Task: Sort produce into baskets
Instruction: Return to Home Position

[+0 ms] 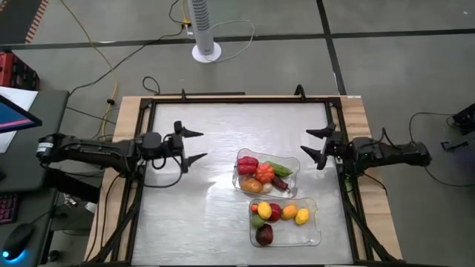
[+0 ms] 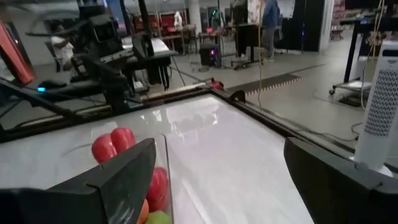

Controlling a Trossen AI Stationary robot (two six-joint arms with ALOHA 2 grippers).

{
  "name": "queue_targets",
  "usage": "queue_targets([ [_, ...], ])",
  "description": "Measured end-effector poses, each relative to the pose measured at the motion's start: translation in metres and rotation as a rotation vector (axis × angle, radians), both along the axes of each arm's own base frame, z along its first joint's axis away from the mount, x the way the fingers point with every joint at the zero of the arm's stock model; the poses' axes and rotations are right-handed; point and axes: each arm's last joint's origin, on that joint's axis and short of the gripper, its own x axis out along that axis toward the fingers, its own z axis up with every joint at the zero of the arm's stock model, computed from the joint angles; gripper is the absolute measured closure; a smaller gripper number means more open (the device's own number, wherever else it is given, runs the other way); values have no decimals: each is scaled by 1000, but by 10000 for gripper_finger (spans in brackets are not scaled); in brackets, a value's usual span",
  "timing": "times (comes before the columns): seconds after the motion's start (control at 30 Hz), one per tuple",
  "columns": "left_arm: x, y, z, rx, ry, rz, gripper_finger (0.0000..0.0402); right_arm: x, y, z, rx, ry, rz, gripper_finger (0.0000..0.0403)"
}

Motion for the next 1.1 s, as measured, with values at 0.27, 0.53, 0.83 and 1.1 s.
queue_targets([
  [0.27,-24,-5,-27,-58,-65,-9,50,-3,-1,-10,-25,-53,-10,24],
  [0.53,-45,-12,-48,-39,-119,13,50,-3,1,-10,-22,-46,10,24],
  [0.83,-69,-16,-46,-13,-176,-81,61,-4,0,-12,36,-54,-65,24],
  [1.1,-82,-17,-51,-10,-284,-132,114,-4,0,-13,74,-63,-65,24],
])
